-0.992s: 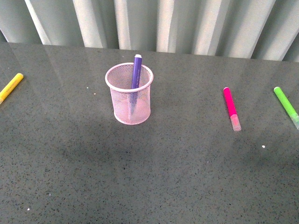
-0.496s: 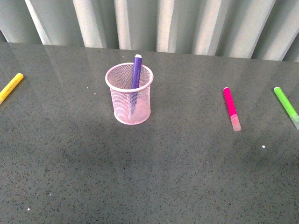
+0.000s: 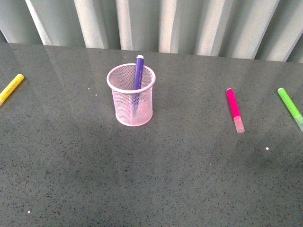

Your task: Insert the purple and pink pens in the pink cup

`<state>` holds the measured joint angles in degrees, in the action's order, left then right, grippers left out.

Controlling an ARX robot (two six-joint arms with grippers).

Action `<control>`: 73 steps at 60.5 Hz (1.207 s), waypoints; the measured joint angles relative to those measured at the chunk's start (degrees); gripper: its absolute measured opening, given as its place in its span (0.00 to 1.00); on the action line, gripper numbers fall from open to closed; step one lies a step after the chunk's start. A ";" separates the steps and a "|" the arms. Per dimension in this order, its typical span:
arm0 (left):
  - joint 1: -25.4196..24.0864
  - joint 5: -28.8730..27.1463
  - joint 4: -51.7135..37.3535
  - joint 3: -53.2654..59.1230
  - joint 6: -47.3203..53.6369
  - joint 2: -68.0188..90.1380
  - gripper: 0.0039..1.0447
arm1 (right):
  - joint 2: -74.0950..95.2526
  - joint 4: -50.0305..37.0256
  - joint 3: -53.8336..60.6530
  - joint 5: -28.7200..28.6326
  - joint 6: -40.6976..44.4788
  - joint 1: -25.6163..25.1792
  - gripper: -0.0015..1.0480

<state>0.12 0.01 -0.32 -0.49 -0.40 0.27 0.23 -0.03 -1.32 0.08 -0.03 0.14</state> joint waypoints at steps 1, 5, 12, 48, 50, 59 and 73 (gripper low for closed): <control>0.00 0.00 0.09 0.00 -0.02 0.00 0.03 | 0.00 0.00 0.00 0.00 0.00 0.00 0.93; 0.00 -0.02 0.24 0.00 -0.02 0.00 0.03 | 0.00 0.00 0.00 0.00 0.00 0.00 0.93; 0.00 -0.02 0.28 0.00 -0.02 0.00 0.16 | 0.00 0.00 0.00 0.00 0.00 0.00 0.93; 0.00 -0.04 0.28 0.00 0.13 -0.09 0.94 | 52.41 -17.68 -14.73 -9.84 -4.26 -9.60 0.93; 0.00 -0.02 0.28 0.00 0.13 -0.09 0.94 | 59.08 -17.46 -17.33 -12.26 -4.20 -9.42 0.93; 0.00 0.00 0.28 0.00 0.13 -0.07 0.94 | 77.29 -14.32 -25.49 -17.40 -3.13 -7.89 0.93; 0.00 -0.02 0.28 0.00 0.13 -0.09 0.94 | 94.01 -12.11 -39.47 -16.59 -3.15 -6.19 0.93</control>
<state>0.12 -0.01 -0.03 -0.49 -0.27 0.19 94.24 -12.14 -40.80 -16.51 -3.18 -6.04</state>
